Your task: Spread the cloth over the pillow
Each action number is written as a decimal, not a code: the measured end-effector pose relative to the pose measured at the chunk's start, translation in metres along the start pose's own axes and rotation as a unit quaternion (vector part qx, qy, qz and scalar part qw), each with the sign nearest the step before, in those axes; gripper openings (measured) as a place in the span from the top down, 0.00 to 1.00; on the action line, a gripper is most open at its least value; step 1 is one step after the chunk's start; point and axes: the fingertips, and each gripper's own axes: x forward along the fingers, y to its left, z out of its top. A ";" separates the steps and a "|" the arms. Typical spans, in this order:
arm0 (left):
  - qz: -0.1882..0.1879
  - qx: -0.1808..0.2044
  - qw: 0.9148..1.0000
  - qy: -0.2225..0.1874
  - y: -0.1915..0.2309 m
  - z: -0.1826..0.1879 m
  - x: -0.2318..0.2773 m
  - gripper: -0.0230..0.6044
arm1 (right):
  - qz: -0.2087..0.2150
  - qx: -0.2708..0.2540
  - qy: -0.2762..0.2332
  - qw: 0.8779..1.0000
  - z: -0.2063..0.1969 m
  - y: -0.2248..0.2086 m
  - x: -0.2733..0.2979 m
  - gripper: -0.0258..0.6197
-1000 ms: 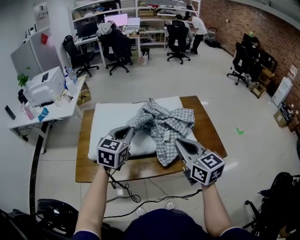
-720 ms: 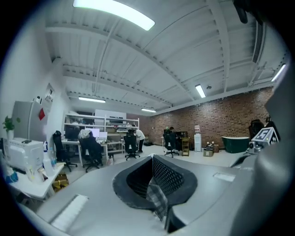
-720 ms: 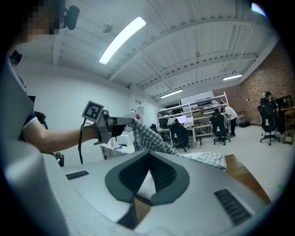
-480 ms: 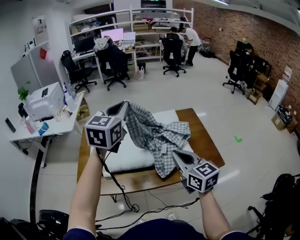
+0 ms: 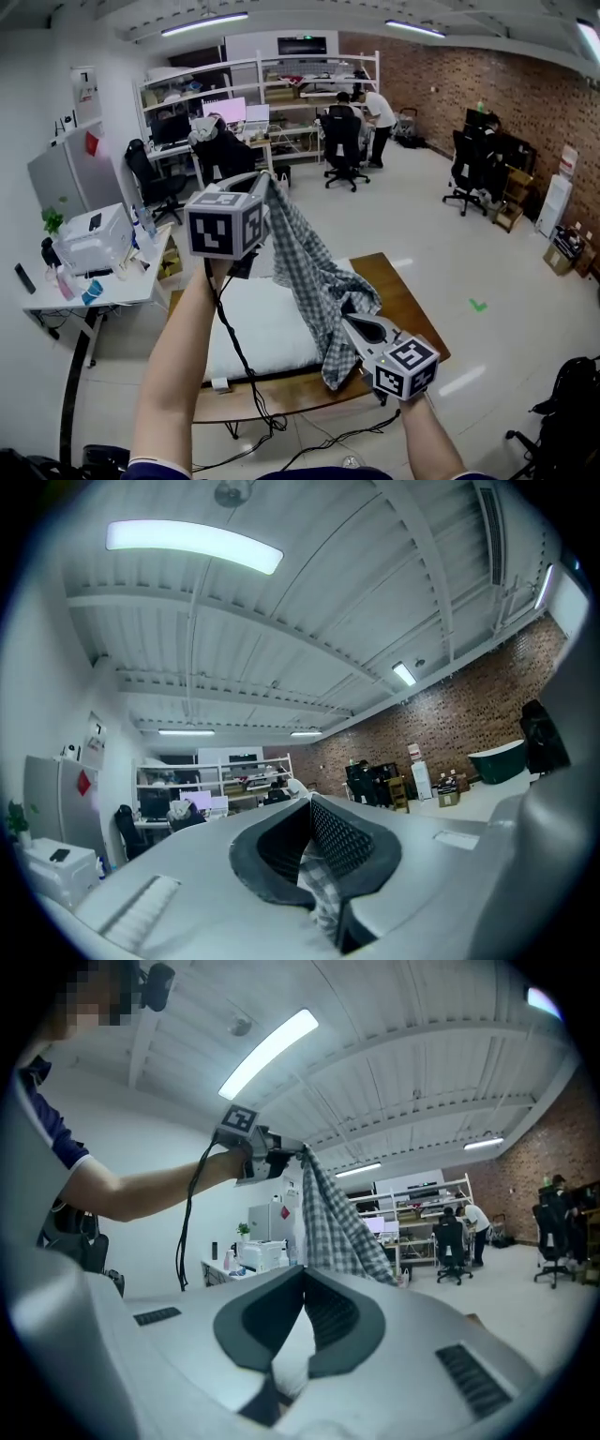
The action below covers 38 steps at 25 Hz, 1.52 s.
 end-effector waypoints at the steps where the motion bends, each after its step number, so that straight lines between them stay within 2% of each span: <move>1: 0.003 0.003 1.000 0.000 0.001 0.012 0.004 0.94 | 0.001 -0.003 -0.002 1.000 0.001 0.001 -0.002 0.96; 9: 0.024 0.040 0.998 -0.031 -0.002 0.108 0.027 0.94 | -0.012 0.002 -0.002 1.000 -0.006 -0.005 -0.006 0.96; 16: 0.074 0.076 0.994 -0.040 -0.005 0.162 0.044 0.94 | -0.029 0.013 -0.012 0.999 -0.008 -0.020 -0.020 0.96; 20: 0.076 0.110 0.988 -0.072 -0.014 0.202 0.045 0.94 | -0.028 0.016 -0.019 0.999 -0.008 -0.020 -0.021 0.96; 24: 0.093 0.123 0.985 -0.075 -0.006 0.219 0.043 0.94 | -0.025 0.021 -0.022 0.999 -0.009 -0.018 -0.018 0.96; 33: 0.097 0.110 0.986 -0.075 -0.008 0.241 0.038 0.94 | 0.007 0.017 -0.024 1.000 -0.003 -0.001 -0.001 0.96; 34: 0.096 0.112 0.986 -0.077 -0.009 0.243 0.037 0.94 | 0.008 0.016 -0.026 1.000 -0.002 0.000 0.002 0.91; 38: 0.098 0.131 0.982 -0.096 -0.008 0.258 0.030 0.94 | 0.000 0.020 -0.042 0.999 0.006 -0.006 0.002 0.91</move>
